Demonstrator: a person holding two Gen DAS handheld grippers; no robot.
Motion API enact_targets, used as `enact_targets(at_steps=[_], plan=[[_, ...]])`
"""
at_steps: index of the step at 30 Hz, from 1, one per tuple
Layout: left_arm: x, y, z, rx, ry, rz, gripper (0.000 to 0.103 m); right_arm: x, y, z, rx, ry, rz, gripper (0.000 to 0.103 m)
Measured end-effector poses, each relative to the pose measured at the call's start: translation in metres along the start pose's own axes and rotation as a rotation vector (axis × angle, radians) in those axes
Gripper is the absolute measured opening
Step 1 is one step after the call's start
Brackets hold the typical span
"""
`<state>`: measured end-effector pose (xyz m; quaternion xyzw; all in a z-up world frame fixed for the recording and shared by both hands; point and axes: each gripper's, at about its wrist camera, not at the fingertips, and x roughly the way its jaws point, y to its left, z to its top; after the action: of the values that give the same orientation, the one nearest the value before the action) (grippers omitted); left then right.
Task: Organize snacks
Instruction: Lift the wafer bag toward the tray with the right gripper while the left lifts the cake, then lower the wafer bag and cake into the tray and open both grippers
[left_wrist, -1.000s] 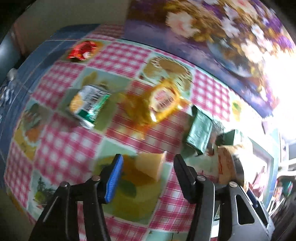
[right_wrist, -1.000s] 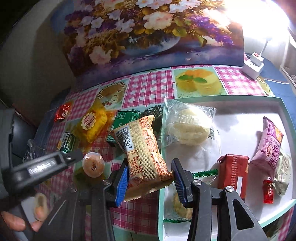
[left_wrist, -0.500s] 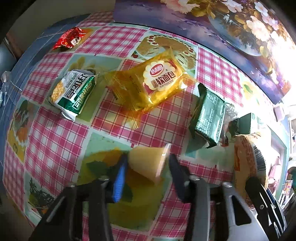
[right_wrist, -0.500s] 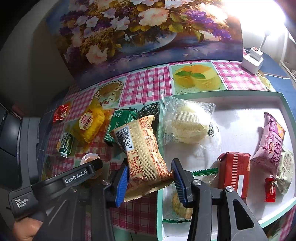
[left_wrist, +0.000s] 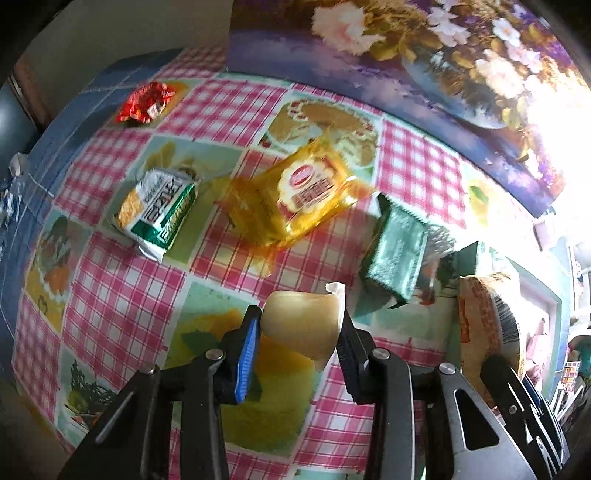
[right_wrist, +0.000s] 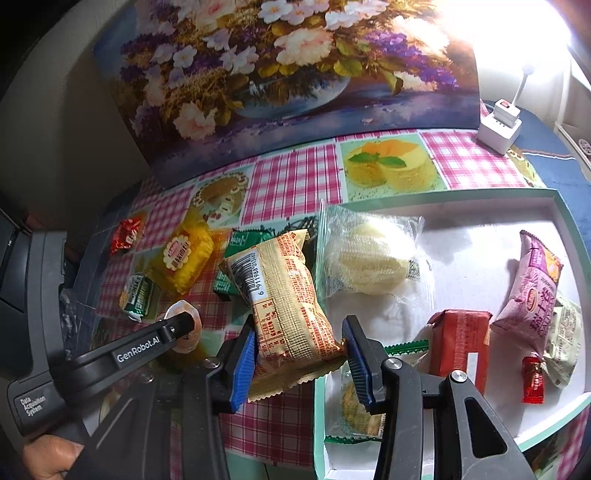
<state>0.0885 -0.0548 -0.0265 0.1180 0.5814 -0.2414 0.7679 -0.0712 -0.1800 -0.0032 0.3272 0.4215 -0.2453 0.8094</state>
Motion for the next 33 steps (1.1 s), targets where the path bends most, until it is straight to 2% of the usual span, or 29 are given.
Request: enact_targets(at_steps=[5, 13, 17, 24, 33], plan=[[-0.019, -0.014, 0.001, 0.025, -0.045, -0.008, 0.041, -0.01, -0.004, 0.005, 0.02, -0.026, 0.002, 0.048], [-0.048, -0.056, -0.003, 0.118, -0.109, -0.041, 0.041, -0.027, -0.027, 0.011, 0.097, -0.071, -0.047, 0.048], [-0.056, -0.082, -0.01, 0.185, -0.128, -0.046, 0.041, -0.039, -0.051, 0.013, 0.158, -0.107, -0.117, 0.048], [-0.054, -0.125, -0.026, 0.291, -0.11, -0.085, 0.041, -0.052, -0.1, 0.013, 0.287, -0.127, -0.17, 0.048], [-0.038, -0.174, -0.051, 0.421, -0.067, -0.105, 0.041, -0.049, -0.128, 0.011, 0.356, -0.108, -0.186, 0.048]])
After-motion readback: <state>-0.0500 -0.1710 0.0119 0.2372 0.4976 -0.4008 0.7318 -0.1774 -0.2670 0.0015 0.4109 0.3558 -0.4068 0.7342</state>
